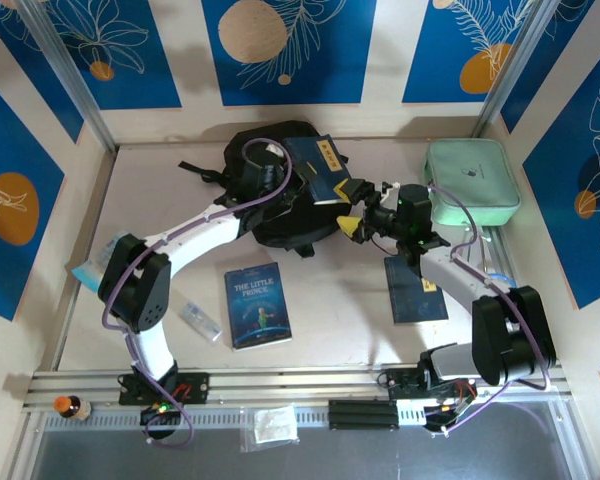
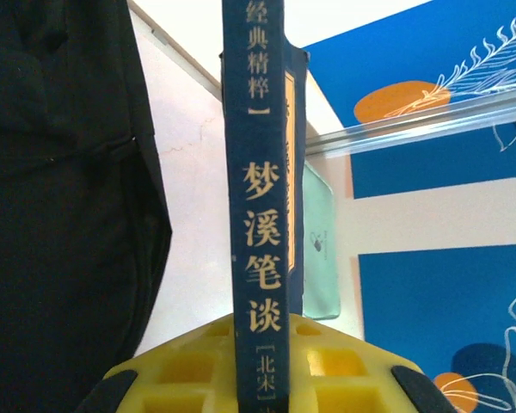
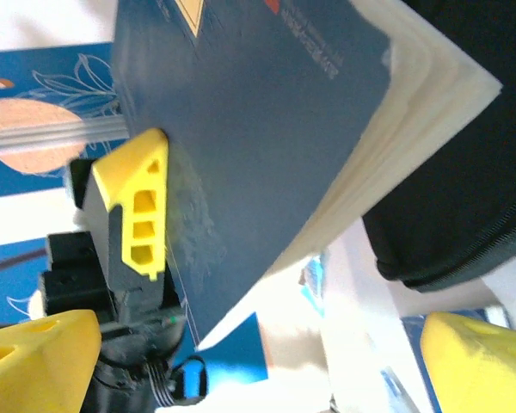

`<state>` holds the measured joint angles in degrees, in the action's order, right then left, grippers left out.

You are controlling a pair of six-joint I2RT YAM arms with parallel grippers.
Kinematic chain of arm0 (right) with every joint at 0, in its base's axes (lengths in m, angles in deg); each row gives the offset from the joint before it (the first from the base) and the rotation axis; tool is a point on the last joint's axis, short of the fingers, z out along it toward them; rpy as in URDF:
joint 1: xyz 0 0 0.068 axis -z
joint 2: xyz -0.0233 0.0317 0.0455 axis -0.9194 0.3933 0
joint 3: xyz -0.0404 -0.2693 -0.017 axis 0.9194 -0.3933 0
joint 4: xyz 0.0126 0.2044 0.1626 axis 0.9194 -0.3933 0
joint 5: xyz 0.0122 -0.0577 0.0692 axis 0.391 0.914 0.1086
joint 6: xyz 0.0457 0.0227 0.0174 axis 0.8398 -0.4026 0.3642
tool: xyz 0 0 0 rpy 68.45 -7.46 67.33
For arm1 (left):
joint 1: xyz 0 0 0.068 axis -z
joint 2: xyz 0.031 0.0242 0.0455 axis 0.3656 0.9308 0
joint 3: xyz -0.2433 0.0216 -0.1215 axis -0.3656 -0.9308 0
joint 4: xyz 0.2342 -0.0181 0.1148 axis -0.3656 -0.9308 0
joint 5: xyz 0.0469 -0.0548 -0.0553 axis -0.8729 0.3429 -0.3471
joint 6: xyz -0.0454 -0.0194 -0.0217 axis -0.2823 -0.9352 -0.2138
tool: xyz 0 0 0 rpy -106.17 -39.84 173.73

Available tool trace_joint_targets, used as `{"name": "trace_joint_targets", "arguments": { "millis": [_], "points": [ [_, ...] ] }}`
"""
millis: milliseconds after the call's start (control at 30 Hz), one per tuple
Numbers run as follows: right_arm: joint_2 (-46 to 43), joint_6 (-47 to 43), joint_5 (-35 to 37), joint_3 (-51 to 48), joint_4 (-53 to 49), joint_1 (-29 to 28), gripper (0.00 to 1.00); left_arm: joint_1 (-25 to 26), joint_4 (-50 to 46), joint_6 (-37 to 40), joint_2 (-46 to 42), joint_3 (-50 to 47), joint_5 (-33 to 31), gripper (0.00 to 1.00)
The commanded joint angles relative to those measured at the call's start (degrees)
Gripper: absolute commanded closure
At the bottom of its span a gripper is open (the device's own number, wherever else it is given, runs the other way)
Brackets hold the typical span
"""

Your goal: Pack books, pencil case, and school supplies into a backpack

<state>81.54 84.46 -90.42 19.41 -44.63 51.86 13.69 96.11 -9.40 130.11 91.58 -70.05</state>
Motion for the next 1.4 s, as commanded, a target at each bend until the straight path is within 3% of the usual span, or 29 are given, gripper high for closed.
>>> {"name": "trace_joint_targets", "arguments": {
  "millis": [0,100,233,467,533,633,867,933,1000,1100,1267,1367],
  "points": [
    [2.2,4.6,2.9,2.5,4.1,-1.2,0.05,-0.2,8.7,-7.8,-0.5,-0.5,0.4,1.0],
    [4.9,10.1,5.4,2.7,6.2,-1.8,0.1,-0.2,11.9,-11.1,0.3,-1.6,-0.2,1.0],
    [9.6,14.6,7.1,3.1,17.5,-2.0,0.23,-0.2,13.9,-12.5,0.4,-2.7,-0.7,1.0],
    [14.8,14.9,7.8,6.9,19.0,-3.1,0.4,-0.2,15.3,-13.4,-0.4,-4.2,-1.2,1.0],
    [16.5,16.3,6.2,8.0,19.8,-2.7,0.53,-0.3,15.0,-12.4,-0.5,-3.8,-0.6,1.0],
    [16.9,16.4,3.8,9.1,17.7,-2.1,0.67,-0.4,11.7,-9.1,-1.5,-3.4,-1.4,1.0],
    [12.2,10.7,6.3,6.4,8.7,-2.0,0.82,-1.2,5.0,-2.0,-2.0,-2.4,-0.8,0.94],
    [10.9,8.4,6.9,5.9,7.4,-1.9,0.91,-1.3,2.8,0.6,-2.0,-2.5,-0.4,0.85],
    [9.6,6.0,7.0,6.2,5.2,-1.5,0.98,-1.5,0.2,4.0,-2.5,-3.0,-0.9,0.68],
    [6.4,-0.1,8.3,7.4,-2.5,-0.8,1.0,-1.8,-5.3,12.4,-3.5,-3.1,-1.5,0.44],
    [0.7,-11.4,10.9,9.2,-14.8,1.0,1.0,-2.5,-14.1,29.7,-4.6,-3.7,-1.4,0.25],
    [-2.2,-16.3,12.5,9.2,-20.5,2.9,1.0,-2.8,-19.5,42.4,-3.9,-1.9,1.7,0.21]
  ]
}}
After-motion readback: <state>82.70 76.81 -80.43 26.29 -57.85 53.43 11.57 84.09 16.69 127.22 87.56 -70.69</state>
